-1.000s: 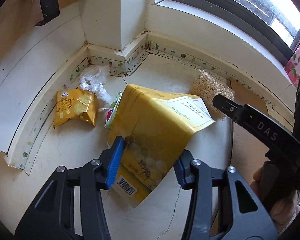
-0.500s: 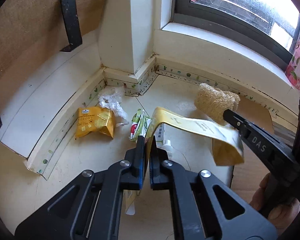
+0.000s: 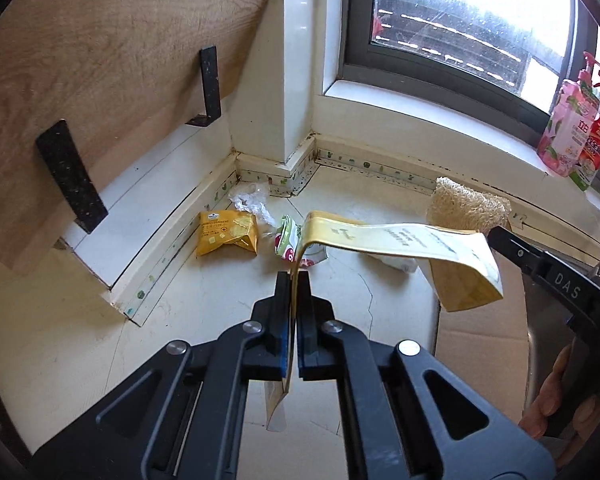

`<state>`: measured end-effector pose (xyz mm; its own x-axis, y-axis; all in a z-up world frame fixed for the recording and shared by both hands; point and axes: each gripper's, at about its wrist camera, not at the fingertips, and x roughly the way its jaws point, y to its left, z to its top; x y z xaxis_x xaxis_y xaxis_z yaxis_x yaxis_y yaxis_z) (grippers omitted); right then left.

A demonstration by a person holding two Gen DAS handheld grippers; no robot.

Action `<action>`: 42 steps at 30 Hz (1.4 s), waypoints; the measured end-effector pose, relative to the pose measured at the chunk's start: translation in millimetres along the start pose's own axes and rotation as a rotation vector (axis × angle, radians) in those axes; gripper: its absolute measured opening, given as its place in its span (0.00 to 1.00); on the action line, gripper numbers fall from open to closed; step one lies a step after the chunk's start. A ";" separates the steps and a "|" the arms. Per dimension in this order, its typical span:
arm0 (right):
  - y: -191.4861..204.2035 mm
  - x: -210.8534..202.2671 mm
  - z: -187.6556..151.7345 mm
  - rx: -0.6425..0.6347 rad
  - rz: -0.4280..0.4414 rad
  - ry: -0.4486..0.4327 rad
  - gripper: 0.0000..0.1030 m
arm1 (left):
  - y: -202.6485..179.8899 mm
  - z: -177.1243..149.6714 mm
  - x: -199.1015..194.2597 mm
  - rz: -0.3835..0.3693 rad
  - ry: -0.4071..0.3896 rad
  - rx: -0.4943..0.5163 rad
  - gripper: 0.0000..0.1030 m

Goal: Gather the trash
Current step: 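Grasp the yellow paper bag with the left tool while the right tool grasps the loofah, then carry the paper bag and loofah down over the bin and open both tools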

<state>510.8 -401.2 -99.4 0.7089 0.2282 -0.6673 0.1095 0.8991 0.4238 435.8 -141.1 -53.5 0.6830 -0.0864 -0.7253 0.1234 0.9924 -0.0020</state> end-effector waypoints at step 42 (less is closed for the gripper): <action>178.1 -304.6 -420.3 -0.173 -0.096 0.184 0.04 | 148.8 -333.1 -204.4 -0.048 0.134 -0.016 0.00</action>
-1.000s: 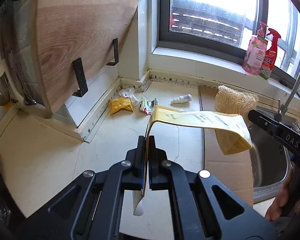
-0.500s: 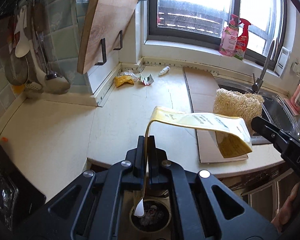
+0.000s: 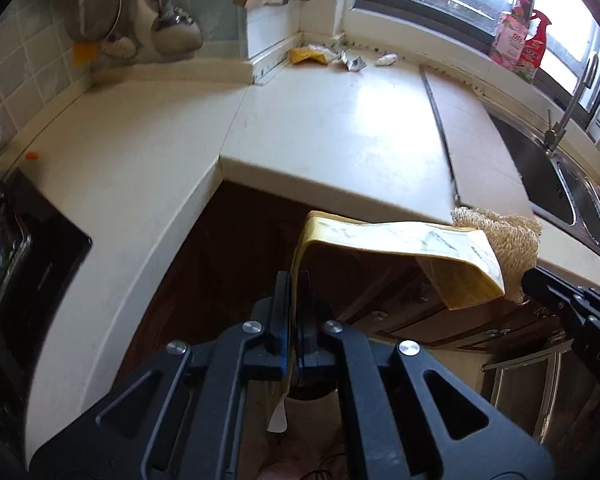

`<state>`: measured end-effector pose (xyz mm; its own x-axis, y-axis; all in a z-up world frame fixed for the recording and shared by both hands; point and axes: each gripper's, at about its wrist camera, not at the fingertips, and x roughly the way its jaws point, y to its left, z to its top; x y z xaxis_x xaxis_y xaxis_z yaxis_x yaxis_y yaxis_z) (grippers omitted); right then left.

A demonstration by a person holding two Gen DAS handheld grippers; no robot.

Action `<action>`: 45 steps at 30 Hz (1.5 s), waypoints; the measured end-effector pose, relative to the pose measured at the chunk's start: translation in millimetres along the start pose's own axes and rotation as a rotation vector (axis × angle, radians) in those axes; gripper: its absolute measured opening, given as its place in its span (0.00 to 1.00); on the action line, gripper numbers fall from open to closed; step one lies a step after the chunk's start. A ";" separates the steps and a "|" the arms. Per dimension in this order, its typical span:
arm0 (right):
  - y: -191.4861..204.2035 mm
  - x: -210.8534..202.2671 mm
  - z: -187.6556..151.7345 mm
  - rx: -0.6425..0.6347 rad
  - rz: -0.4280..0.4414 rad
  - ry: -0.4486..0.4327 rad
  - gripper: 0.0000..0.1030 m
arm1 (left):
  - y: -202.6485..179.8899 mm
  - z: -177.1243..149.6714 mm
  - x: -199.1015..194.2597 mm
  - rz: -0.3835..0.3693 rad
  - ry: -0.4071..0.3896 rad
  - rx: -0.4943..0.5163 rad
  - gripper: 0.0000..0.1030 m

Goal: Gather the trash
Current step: 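Carry the paper bag and loofah down over the bin and open both tools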

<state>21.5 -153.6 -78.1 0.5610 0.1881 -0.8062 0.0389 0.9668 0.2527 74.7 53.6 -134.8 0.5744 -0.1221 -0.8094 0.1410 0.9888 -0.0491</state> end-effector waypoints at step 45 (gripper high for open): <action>-111.5 407.3 -341.2 -0.020 0.042 0.512 0.13 | 54.5 -293.8 423.3 -0.046 0.420 -0.185 0.59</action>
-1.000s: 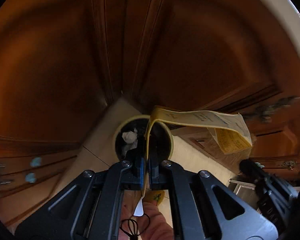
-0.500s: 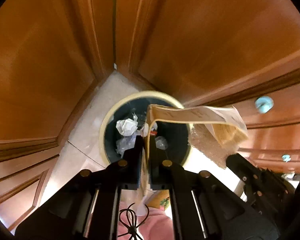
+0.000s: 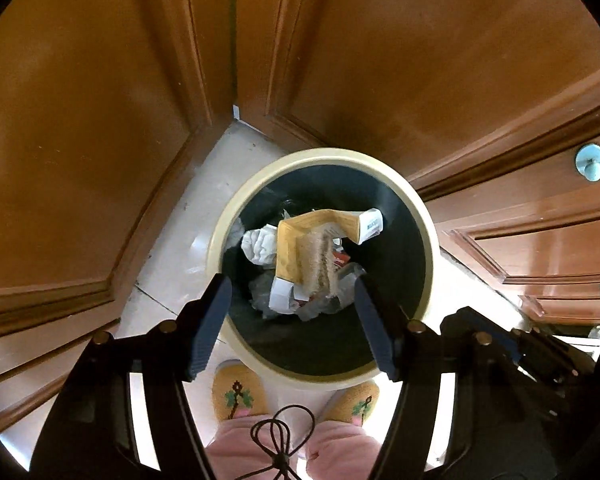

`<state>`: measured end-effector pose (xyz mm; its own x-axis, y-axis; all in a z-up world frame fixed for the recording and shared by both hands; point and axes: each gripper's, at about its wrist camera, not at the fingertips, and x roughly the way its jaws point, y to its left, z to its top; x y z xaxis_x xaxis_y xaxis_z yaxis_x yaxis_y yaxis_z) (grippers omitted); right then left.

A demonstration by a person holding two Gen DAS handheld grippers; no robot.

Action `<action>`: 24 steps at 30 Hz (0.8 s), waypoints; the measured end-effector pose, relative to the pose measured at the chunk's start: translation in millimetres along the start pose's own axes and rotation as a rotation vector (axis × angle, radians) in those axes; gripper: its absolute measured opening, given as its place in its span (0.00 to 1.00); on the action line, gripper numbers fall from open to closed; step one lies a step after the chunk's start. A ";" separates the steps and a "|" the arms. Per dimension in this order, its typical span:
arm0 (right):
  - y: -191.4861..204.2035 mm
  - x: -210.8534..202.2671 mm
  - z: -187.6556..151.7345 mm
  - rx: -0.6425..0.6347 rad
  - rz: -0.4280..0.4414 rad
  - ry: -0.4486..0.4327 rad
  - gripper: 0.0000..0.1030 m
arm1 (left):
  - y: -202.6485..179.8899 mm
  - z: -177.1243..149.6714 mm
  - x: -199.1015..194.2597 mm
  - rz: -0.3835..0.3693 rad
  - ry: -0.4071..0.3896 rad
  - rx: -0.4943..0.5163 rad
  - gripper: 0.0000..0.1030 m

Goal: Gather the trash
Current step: 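Carry the paper bag and loofah down over the bin and open both tools, then raise both open tools back up to the counter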

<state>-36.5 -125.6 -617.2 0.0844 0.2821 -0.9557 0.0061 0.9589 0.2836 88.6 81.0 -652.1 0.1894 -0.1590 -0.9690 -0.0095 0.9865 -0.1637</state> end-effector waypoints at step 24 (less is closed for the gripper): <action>100.9 -270.9 63.5 0.132 -0.017 -0.158 0.48 | -59.4 44.0 -323.7 0.000 -0.112 0.166 0.59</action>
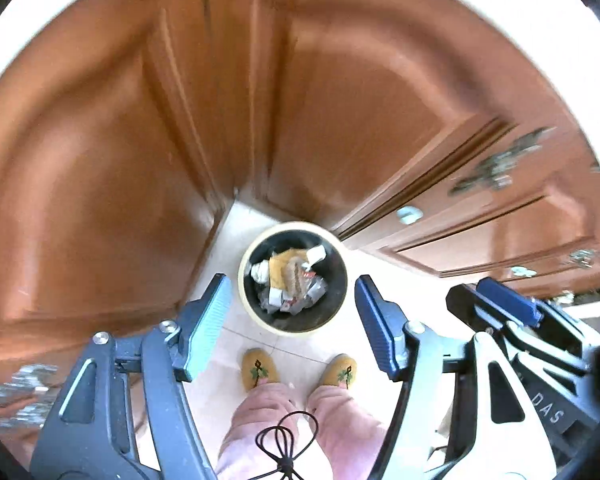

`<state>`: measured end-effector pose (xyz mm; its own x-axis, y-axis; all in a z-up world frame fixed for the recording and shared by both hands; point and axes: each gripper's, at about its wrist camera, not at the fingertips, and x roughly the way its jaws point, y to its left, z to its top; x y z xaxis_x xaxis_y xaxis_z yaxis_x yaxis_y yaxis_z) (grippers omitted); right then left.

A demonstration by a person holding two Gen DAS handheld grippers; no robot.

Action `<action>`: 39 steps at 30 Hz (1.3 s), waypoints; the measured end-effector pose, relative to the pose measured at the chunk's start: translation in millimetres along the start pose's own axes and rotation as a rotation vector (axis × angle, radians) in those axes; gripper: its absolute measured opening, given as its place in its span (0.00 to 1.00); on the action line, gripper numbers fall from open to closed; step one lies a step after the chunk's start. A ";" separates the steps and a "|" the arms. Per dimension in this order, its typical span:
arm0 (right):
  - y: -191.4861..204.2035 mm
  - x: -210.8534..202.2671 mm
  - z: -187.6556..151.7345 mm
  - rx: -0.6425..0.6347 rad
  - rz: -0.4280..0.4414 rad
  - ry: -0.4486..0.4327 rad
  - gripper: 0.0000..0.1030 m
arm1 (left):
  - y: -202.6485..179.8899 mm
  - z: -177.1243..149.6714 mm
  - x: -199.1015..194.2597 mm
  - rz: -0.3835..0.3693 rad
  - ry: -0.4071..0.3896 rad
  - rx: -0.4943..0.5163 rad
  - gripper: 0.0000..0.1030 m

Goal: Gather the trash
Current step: 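Raise both open tools back up to the counter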

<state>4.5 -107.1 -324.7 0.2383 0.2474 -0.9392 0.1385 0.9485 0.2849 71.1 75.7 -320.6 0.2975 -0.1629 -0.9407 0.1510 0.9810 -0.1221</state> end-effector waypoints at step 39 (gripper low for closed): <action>29.3 -370.8 285.8 0.008 -0.054 -0.560 0.79 | -131.5 297.6 -279.8 -0.030 -0.453 0.255 0.70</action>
<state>195.0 -227.6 86.7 0.7046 0.0535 -0.7075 0.1715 0.9547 0.2430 248.5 -39.2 52.9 0.6591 -0.2754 -0.6998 0.3739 0.9274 -0.0129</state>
